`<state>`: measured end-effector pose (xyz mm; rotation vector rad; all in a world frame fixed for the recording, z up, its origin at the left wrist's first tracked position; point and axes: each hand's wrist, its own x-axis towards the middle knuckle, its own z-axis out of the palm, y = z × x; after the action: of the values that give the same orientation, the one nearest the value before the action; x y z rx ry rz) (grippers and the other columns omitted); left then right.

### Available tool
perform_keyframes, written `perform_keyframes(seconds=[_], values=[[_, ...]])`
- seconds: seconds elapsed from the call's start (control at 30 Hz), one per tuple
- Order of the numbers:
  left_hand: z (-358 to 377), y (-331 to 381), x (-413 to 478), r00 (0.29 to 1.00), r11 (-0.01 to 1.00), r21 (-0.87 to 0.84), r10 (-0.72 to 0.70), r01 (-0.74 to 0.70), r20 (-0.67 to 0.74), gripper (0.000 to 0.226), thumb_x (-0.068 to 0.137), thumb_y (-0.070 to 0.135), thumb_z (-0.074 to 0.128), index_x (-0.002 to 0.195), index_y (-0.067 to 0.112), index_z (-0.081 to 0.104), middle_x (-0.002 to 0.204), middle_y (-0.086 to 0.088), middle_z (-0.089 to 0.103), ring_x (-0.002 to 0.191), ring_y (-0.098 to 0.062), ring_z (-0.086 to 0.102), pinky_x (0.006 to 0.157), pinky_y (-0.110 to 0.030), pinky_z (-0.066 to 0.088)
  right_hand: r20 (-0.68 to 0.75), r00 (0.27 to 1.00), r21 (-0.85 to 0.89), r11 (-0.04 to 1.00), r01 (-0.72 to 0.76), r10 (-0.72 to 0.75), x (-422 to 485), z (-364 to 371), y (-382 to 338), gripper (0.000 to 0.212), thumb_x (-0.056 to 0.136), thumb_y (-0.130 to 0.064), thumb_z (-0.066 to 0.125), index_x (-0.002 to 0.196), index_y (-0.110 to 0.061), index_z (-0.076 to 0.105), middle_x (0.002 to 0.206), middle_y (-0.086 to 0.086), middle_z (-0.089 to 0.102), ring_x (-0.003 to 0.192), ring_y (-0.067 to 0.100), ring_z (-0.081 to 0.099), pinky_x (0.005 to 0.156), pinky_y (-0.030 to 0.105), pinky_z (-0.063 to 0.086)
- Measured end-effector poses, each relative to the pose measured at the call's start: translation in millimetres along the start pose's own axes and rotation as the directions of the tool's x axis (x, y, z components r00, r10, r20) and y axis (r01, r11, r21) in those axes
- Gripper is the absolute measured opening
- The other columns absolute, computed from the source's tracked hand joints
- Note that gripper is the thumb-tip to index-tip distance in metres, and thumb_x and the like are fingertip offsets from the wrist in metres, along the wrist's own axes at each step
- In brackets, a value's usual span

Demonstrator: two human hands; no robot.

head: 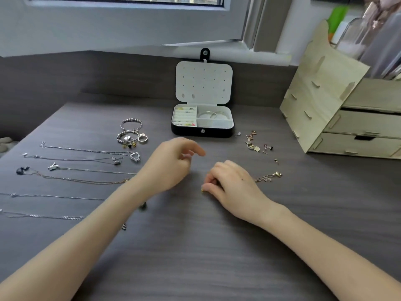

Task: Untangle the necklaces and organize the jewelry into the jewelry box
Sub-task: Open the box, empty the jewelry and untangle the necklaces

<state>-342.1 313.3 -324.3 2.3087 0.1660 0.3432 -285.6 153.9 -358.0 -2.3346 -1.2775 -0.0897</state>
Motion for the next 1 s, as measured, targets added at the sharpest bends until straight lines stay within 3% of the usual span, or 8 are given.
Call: perform_keyframes(seconds=[0.1, 0.17, 0.3, 0.4, 0.47, 0.77, 0.87, 1.0], values=[[-11.7, -0.1, 5.4, 0.995, 0.995, -0.054, -0.085, 0.082, -0.055, 0.042, 0.084, -0.011, 0.039, 0.089, 0.019, 0.069, 0.082, 0.012, 0.061, 0.084, -0.007, 0.059, 0.057, -0.004, 0.039, 0.045, 0.997, 0.062, 0.996, 0.058, -0.061, 11.2, 5.6, -13.4, 0.015, 0.089, -0.029, 0.062, 0.086, -0.015, 0.067, 0.086, 0.001, 0.06, 0.084, 0.018, 0.046, 0.075, 0.026, 0.033], [-13.8, -2.4, 7.6, 0.99, 0.994, -0.055, -0.103, 0.098, -0.095, 0.041, 0.085, -0.01, 0.039, 0.088, 0.018, 0.069, 0.079, 0.017, 0.06, 0.082, -0.006, 0.059, 0.056, -0.002, 0.037, 0.049, 0.996, 0.142, 0.988, 0.065, -0.073, 15.4, -2.2, -13.3, 0.011, 0.089, -0.024, 0.061, 0.088, -0.016, 0.068, 0.084, -0.005, 0.059, 0.079, 0.013, 0.043, 0.072, 0.018, 0.031], [1.4, -3.0, 0.0, 0.996, 0.999, 0.028, -0.027, 0.029, -0.085, 0.038, 0.086, -0.006, 0.045, 0.085, 0.024, 0.069, 0.081, 0.01, 0.06, 0.072, -0.011, 0.055, 0.063, -0.017, 0.042, -0.015, 0.997, 0.182, 0.98, -0.077, 0.081, 13.3, -35.6, 22.4, 0.01, 0.088, -0.014, 0.062, 0.084, -0.021, 0.069, 0.083, -0.012, 0.061, 0.079, 0.011, 0.049, 0.08, 0.022, 0.035], [25.0, 2.0, -12.2, 0.965, 0.953, 0.157, 0.248, -0.259, 0.088, 0.031, 0.085, -0.002, 0.051, 0.094, 0.019, 0.072, 0.091, 0.001, 0.061, 0.08, -0.015, 0.052, 0.076, -0.027, 0.042, 0.045, 0.98, 0.108, 0.974, -0.197, 0.193, 0.2, -61.9, 56.6, 0.015, 0.085, -0.017, 0.065, 0.079, -0.031, 0.064, 0.082, -0.016, 0.061, 0.08, 0.011, 0.051, 0.081, 0.026, 0.04], [37.6, 1.8, -16.8, 0.914, 0.895, 0.216, 0.347, -0.39, 0.211, 0.027, 0.085, 0.007, 0.05, 0.098, 0.018, 0.071, 0.093, -0.001, 0.061, 0.084, -0.021, 0.055, 0.074, -0.031, 0.045, 0.11, 0.963, 0.082, 0.964, -0.254, 0.244, -10.4, -72.2, 69.7, 0.012, 0.081, -0.024, 0.069, 0.076, -0.034, 0.064, 0.081, -0.013, 0.063, 0.081, 0.011, 0.053, 0.079, 0.029, 0.043], [26.1, -20.3, -2.4, 0.911, 0.796, 0.444, 0.347, -0.412, 0.223, 0.044, 0.064, -0.01, 0.043, 0.089, 0.016, 0.07, 0.083, -0.004, 0.059, 0.069, -0.028, 0.054, 0.057, -0.036, 0.048, 0.289, 0.928, 0.121, 0.953, -0.279, 0.235, -24.7, -73.6, 73.2, 0.009, 0.08, -0.02, 0.071, 0.081, -0.028, 0.067, 0.07, -0.013, 0.061, 0.065, 0.001, 0.048, 0.061, 0.014, 0.04], [31.1, -9.1, -1.4, 0.894, 0.729, 0.522, 0.401, -0.443, 0.198, 0.05, 0.062, 0.0, 0.027, 0.086, 0.011, 0.07, 0.082, -0.007, 0.061, 0.067, -0.031, 0.056, 0.055, -0.04, 0.05, 0.31, 0.93, 0.152, 0.956, -0.253, 0.196, -20.9, -72.6, 71.9, 0.008, 0.081, -0.018, 0.07, 0.081, -0.025, 0.067, 0.069, -0.012, 0.06, 0.063, 0.001, 0.048, 0.06, 0.013, 0.039], [56.1, 10.5, -11.4, 0.844, 0.722, 0.438, 0.444, -0.536, 0.301, 0.054, 0.065, 0.012, 0.026, 0.1, 0.013, 0.067, 0.092, -0.006, 0.06, 0.076, -0.029, 0.055, 0.062, -0.038, 0.05, 0.302, 0.934, 0.189, 0.949, -0.254, 0.19, -15.1, -72.7, 76.3, 0.01, 0.081, -0.016, 0.069, 0.078, -0.025, 0.067, 0.065, -0.012, 0.059, 0.059, 0.001, 0.048, 0.057, 0.013, 0.038]])
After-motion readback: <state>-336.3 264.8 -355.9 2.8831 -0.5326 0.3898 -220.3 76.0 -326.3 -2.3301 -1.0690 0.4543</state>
